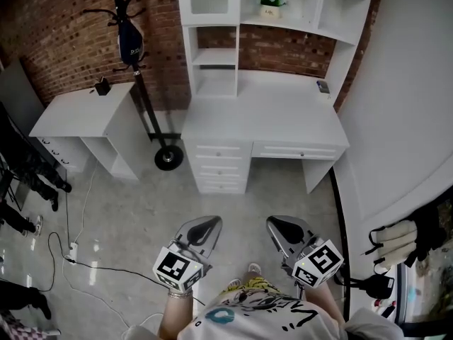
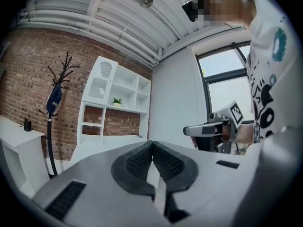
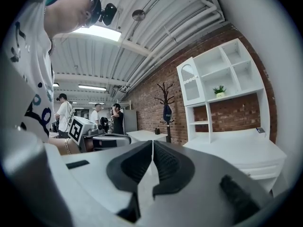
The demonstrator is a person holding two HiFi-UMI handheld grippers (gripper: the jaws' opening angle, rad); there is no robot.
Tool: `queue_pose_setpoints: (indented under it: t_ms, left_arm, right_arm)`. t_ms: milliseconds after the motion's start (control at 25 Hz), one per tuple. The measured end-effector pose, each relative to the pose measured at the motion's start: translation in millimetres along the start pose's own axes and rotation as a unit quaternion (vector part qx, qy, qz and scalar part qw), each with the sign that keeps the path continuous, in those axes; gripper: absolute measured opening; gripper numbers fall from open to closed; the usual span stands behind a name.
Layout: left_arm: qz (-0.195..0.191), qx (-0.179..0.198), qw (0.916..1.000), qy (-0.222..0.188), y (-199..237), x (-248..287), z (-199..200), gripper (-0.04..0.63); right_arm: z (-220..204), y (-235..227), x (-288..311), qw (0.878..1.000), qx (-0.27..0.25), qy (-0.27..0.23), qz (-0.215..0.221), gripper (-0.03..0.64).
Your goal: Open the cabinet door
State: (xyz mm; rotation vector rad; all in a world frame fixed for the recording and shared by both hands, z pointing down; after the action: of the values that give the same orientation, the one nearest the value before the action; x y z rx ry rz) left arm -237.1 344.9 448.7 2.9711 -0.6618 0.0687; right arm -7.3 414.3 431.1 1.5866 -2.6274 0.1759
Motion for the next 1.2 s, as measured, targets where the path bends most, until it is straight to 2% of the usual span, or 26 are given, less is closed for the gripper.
queue_pose_setpoints:
  t_ms: [240,440,800,1200]
  left_arm:
    - [0.001,0.000,1.0000,0.008,14.7,6.5,-1.8,0.014]
    - [0.013,-0.004,0.9999,0.010,31.3,22.0,-3.9,0.014]
    - [0.026,0.012,0.9996,0.008,69.4,88.1,9.5,0.014]
    - [0.038,0.014,0.9991,0.011,100.5,156.5,23.7,0.015]
  right_arm:
    - [6.1,-13.5,14.8,1.000,0.006,-0.007,-0.004,0.028]
    - [6.6,-34.0,36.9,1.000,0.004,-0.004,0.014,0.028]
    - [23.1,-105.4,77.4,1.000,-0.006,-0.011,0.028,0.028]
    - [33.1,-178.8,113.0,0.999,0.001,-0.011,0.040,0.029]
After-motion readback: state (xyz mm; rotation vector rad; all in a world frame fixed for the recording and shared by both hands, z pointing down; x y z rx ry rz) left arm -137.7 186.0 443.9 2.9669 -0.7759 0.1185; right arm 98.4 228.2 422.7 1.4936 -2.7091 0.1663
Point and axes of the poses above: the fingertips, and each gripper's own axes: x forward along the fingers, y to its left, z out of its top, the point moved 9 cm from there along -x, backward along the fingers, and after that the axes turned 4 degrees about -z, right-handed, at the moved point
